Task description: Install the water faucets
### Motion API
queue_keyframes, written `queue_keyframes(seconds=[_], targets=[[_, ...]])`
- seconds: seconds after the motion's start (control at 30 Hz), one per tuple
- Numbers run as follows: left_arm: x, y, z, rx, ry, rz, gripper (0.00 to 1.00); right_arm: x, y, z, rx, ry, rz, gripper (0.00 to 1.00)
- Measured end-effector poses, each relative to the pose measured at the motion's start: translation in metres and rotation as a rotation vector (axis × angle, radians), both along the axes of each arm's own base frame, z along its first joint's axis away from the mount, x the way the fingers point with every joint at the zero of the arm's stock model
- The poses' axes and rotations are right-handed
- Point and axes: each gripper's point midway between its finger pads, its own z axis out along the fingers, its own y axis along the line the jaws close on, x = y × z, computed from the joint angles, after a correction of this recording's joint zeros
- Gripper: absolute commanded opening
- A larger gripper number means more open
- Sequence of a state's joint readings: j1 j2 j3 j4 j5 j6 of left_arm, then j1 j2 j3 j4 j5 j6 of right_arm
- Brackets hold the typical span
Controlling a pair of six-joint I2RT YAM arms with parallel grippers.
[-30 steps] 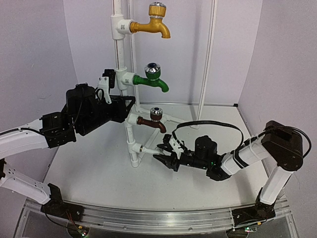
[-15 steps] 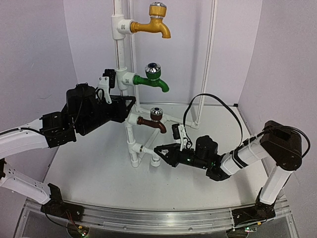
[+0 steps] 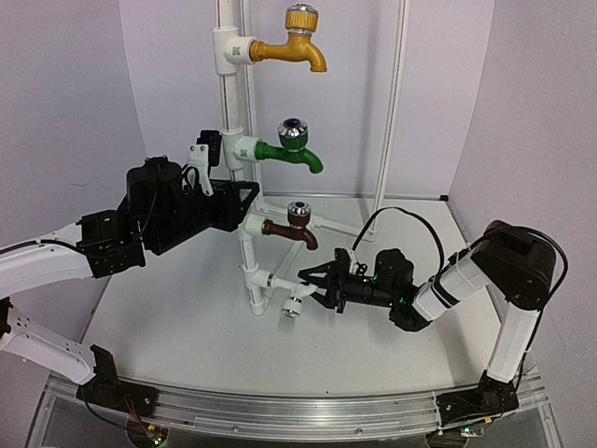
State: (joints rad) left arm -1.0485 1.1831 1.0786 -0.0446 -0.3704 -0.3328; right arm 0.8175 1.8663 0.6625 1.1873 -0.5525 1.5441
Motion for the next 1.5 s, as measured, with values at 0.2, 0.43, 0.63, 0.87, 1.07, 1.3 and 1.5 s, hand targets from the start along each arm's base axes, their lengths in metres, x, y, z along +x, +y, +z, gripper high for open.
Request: queue_keyframes(seconds=[0.2, 0.43, 0.63, 0.87, 1.07, 1.3, 1.5], targets=[[0.0, 0.0, 0.0, 0.0, 0.0, 0.0, 0.0, 0.036, -0.026, -0.012, -0.06, -0.042, -0.092, 0.7], [0.0, 0.0, 0.0, 0.001, 0.0, 0.0, 0.0, 0.04, -0.037, -0.019, -0.351, -0.305, -0.013, 0.91], [0.0, 0.0, 0.0, 0.001, -0.001, -0.001, 0.0, 0.044, -0.063, 0.046, -0.595, -0.709, -0.033, 0.98], [0.0, 0.0, 0.0, 0.002, -0.001, -0.002, 0.0, 0.022, -0.08, 0.078, -0.777, -1.118, 0.011, 0.98], [0.0, 0.0, 0.0, 0.002, -0.001, -0.002, 0.0, -0.032, -0.053, 0.065, -0.853, -1.486, 0.209, 0.98], [0.0, -0.001, 0.0, 0.003, -0.001, -0.003, 0.0, -0.043, -0.029, 0.044, -0.955, -1.743, 0.334, 0.98], [0.0, -0.001, 0.0, 0.003, 0.0, -0.004, 0.0, -0.052, -0.008, 0.011, -1.061, -1.926, 0.449, 0.98]])
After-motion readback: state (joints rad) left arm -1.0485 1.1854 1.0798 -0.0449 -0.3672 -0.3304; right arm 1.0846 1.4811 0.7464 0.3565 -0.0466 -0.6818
